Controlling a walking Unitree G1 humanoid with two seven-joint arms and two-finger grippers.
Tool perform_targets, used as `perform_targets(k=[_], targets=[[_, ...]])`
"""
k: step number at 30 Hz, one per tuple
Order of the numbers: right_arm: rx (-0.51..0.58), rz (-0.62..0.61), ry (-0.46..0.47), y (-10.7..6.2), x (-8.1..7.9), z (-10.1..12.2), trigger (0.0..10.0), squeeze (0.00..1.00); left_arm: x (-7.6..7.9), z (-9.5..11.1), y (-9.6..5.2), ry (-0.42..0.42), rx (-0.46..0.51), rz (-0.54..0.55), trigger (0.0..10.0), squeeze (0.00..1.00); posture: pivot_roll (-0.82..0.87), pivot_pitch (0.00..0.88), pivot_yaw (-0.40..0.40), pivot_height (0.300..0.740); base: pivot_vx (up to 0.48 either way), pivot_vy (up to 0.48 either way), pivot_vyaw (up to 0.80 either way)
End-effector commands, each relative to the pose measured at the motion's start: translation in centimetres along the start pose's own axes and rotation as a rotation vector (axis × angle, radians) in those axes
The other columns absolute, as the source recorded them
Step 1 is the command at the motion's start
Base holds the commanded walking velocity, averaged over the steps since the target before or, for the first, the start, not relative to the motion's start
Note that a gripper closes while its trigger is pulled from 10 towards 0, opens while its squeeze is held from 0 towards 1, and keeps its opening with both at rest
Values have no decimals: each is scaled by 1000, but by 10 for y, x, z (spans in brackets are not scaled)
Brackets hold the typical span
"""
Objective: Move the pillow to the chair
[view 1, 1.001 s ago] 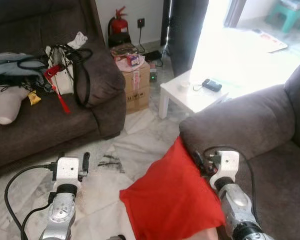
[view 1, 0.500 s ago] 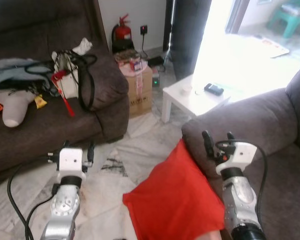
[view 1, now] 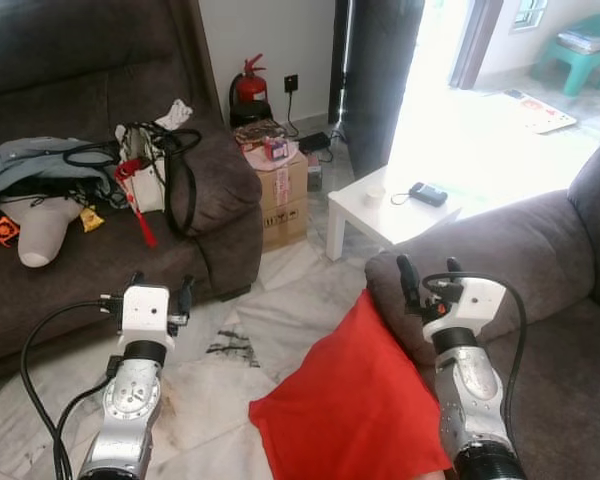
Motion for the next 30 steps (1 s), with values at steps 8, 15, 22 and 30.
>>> perform_targets(k=[8,15,22,30], targets=[[-3,-22,-18,1,6,4,10000,0,-2,3,-1,14,6,-9,10000,0,58,0,30,740,0,0,0],[-50,-20,-31,0,9,-7,10000,0,-12,-1,-10,40,-3,18,10000,0,59,13,28,740,0,0,0],[-58,113,-64,-2,-7,-4,10000,0,-20,8,-20,103,26,2,10000,0,74,41,16,740,0,0,0],[-133,218,-146,-9,-11,-16,10000,0,-17,9,-26,119,26,-28,10000,0,73,58,18,740,0,0,0]])
Point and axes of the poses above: a point about 5 cm out from each wrist's last joint towards the gripper, its own y axis pointing out of the wrist towards the gripper, its own z axis along the axis of the wrist's last joint, x = y × z, the point moved 6 cm from there along y, pointing out of the wrist towards the gripper, and after that the axes turned 12 degrees about y, right-handed, at the moved point
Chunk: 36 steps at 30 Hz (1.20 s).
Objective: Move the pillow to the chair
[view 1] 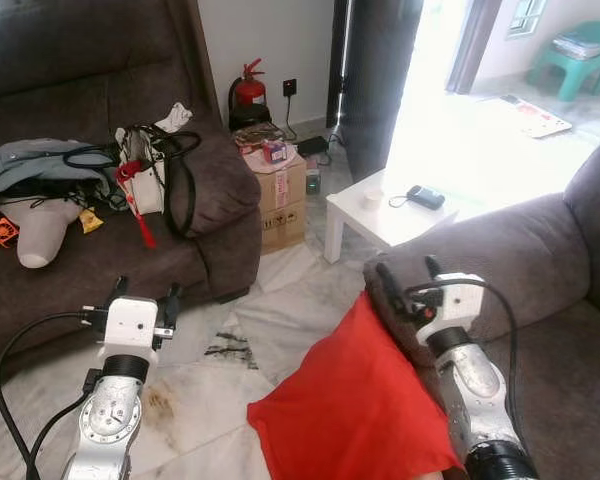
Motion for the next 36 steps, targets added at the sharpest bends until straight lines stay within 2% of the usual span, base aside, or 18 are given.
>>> perform_targets(k=[1,5,9,14,24,36], targets=[[-29,11,-13,-6,0,-9,10000,0,-1,2,-2,18,3,-10,10000,0,73,61,18,740,0,0,0],[-26,11,0,-6,-3,-10,10000,0,1,-1,-4,15,-16,-14,10000,0,75,68,21,740,0,0,0],[4,-9,27,-1,-7,-5,10000,0,9,-7,-4,13,-39,-39,10000,0,71,78,24,740,0,0,0],[18,-8,44,1,-11,-3,10000,0,6,1,3,2,-21,-18,10000,0,74,93,22,740,0,0,0],[9,-14,46,2,-14,-6,10000,0,6,-1,-1,0,-31,-11,10000,0,75,110,21,740,0,0,0],[29,-16,51,6,-15,1,10000,0,5,3,4,11,-22,-16,10000,0,67,121,23,740,0,0,0]])
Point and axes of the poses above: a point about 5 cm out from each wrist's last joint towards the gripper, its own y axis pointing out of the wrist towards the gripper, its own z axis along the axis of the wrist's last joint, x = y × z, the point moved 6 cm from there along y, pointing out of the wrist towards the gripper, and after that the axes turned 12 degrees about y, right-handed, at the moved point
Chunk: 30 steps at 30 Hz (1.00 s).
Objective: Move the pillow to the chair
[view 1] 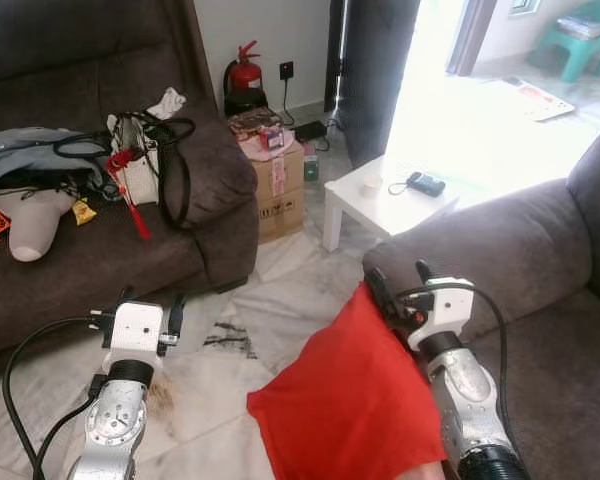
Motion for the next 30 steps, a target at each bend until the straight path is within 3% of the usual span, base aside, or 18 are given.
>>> perform_targets(k=[1,8,11,14,16,21,30], targets=[[26,8,8,4,-4,8,10000,0,-3,5,2,24,14,1,10000,0,68,120,23,740,0,0,0],[17,4,6,4,-3,6,10000,0,-3,9,5,30,30,-13,10000,0,82,117,13,740,0,0,0],[15,3,6,6,-3,6,10000,0,-1,14,10,-7,48,-21,10000,0,91,116,7,740,0,0,0],[14,10,4,7,-4,6,10000,0,3,17,12,29,71,-58,10000,0,87,113,10,740,0,0,0],[22,8,5,8,-3,9,10000,0,-5,19,16,-4,64,-22,10000,0,87,108,13,740,0,0,0],[32,2,11,8,-3,11,10000,0,-3,21,20,-35,64,-19,10000,0,82,96,19,740,0,0,0],[30,-11,2,7,2,11,10000,0,-6,19,24,-31,55,2,10000,0,87,81,23,740,0,0,0]])
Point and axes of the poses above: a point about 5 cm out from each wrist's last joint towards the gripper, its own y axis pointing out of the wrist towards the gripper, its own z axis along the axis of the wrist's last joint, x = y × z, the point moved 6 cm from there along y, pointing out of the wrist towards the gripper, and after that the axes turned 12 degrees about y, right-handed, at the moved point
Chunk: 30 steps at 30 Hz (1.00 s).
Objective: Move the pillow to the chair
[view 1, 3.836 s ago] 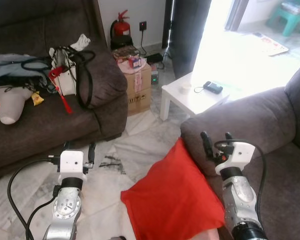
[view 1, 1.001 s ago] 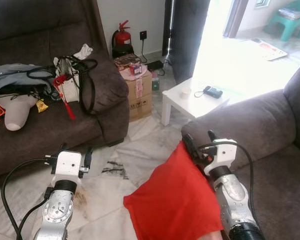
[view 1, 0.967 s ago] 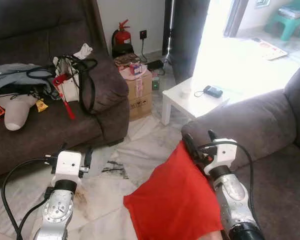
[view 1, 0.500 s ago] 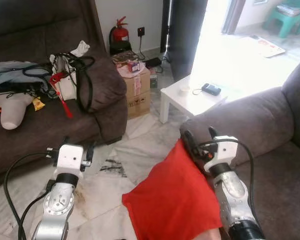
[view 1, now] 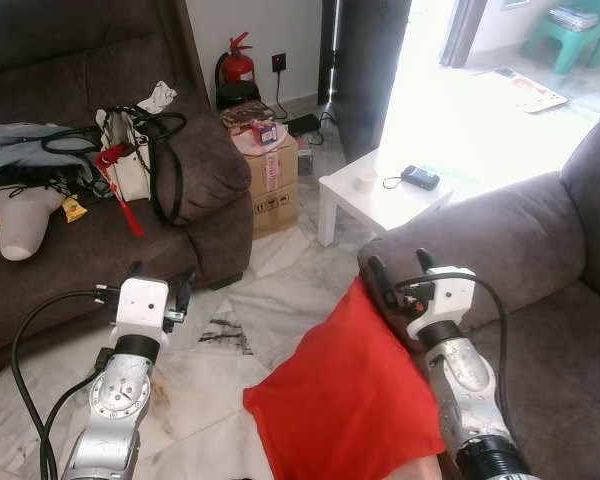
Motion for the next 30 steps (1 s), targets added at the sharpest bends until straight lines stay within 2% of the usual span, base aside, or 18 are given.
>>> perform_targets(k=[1,10,30], targets=[[-5,-18,15,0,3,-1,10000,0,-3,-6,0,-11,-23,17,10000,0,86,83,24,740,0,0,0],[-4,-8,22,2,-3,-2,10000,0,1,-3,1,-9,-15,10,10000,0,88,99,26,740,0,0,0],[-34,-29,12,3,2,-6,10000,0,1,-3,2,-15,-21,20,10000,0,87,111,21,740,0,0,0]])
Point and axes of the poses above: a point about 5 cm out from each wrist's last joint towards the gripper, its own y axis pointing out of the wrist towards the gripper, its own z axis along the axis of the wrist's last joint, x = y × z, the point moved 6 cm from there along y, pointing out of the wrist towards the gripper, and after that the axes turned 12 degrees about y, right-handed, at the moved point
